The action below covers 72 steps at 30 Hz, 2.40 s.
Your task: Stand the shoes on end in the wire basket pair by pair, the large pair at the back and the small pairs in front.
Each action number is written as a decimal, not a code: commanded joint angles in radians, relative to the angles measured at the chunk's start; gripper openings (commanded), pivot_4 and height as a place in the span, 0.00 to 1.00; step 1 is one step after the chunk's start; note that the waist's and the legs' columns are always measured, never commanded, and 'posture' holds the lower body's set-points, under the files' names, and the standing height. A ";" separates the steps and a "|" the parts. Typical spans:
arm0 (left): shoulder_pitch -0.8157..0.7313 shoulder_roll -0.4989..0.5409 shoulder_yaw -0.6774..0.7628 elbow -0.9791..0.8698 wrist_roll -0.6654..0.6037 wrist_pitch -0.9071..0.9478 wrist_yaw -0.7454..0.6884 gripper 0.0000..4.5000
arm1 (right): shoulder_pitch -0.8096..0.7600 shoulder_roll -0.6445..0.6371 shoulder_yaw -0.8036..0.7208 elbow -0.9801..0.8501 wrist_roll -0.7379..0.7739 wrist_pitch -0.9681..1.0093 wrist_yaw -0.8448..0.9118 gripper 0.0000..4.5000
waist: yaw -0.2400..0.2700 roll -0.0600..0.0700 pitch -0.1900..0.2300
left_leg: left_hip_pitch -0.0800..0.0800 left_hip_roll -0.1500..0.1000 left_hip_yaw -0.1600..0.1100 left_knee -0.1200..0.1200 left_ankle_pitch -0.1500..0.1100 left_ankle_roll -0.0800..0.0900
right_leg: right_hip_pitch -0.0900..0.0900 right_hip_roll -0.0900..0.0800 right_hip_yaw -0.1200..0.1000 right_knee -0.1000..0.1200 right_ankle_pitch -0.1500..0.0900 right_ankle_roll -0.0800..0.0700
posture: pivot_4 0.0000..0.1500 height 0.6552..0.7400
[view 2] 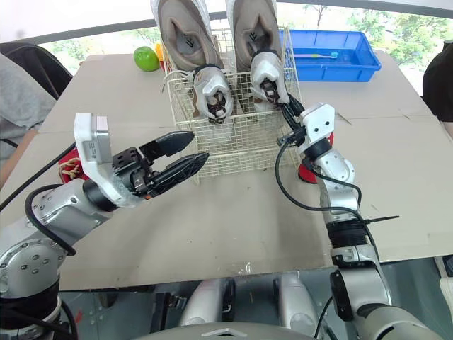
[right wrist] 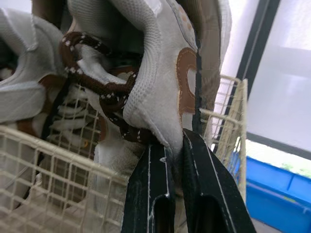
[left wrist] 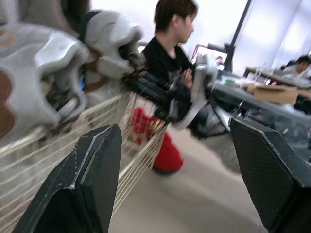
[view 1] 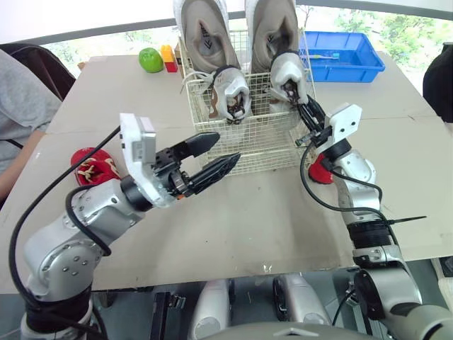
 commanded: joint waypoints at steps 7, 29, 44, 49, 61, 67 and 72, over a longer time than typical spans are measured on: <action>0.084 0.005 0.038 -0.021 0.025 -0.077 -0.101 0.85 | 0.057 -0.068 -0.023 -0.186 0.197 0.365 0.094 0.34 | 0.011 0.000 0.000 | 0.001 0.000 0.001 0.000 0.000 0.000 | 0.001 0.000 0.001 0.000 0.000 0.000 | 1.00 1.00; 0.244 -0.180 0.279 0.228 0.321 -0.214 0.278 0.85 | 0.199 -0.411 -0.053 -0.712 0.538 0.700 0.427 0.82 | 0.017 -0.003 0.000 | 0.002 0.001 0.000 -0.003 0.000 0.000 | 0.001 0.001 0.000 -0.002 0.000 0.000 | 1.00 1.00; 0.177 -0.303 0.170 0.294 0.682 -0.191 0.574 0.85 | 0.210 -0.419 -0.055 -0.738 0.553 0.726 0.410 0.82 | 0.021 -0.007 -0.003 | 0.001 0.000 0.000 -0.002 0.000 0.000 | 0.002 -0.001 -0.001 -0.004 0.000 0.000 | 1.00 1.00; 0.202 -0.403 0.150 0.245 0.760 -0.236 0.662 0.85 | 0.226 -0.444 -0.073 -0.759 0.570 0.744 0.404 0.82 | 0.020 -0.007 -0.004 | 0.002 0.000 0.000 -0.002 0.000 0.000 | 0.002 -0.001 0.000 -0.003 0.000 0.000 | 1.00 1.00; 0.155 -0.539 0.046 0.159 0.913 -0.308 0.741 0.85 | 0.223 -0.466 -0.076 -0.756 0.576 0.753 0.407 0.82 | 0.027 -0.008 -0.004 | 0.001 -0.001 0.001 -0.001 0.000 0.000 | 0.003 -0.001 -0.001 -0.003 0.000 0.000 | 1.00 1.00; 0.145 -0.507 0.063 0.143 0.919 -0.312 0.701 0.85 | 0.224 -0.471 -0.074 -0.755 0.581 0.757 0.407 0.82 | 0.020 -0.008 -0.004 | 0.001 -0.001 0.000 -0.001 0.000 0.000 | 0.003 -0.001 -0.001 -0.003 0.000 0.000 | 1.00 1.00; 0.146 -0.529 0.047 0.092 0.917 -0.252 0.718 0.85 | 0.227 -0.475 -0.072 -0.754 0.578 0.756 0.410 0.82 | 0.020 -0.008 -0.004 | 0.001 -0.001 0.000 -0.001 0.000 0.000 | 0.003 0.000 -0.001 -0.004 0.000 0.000 | 1.00 1.00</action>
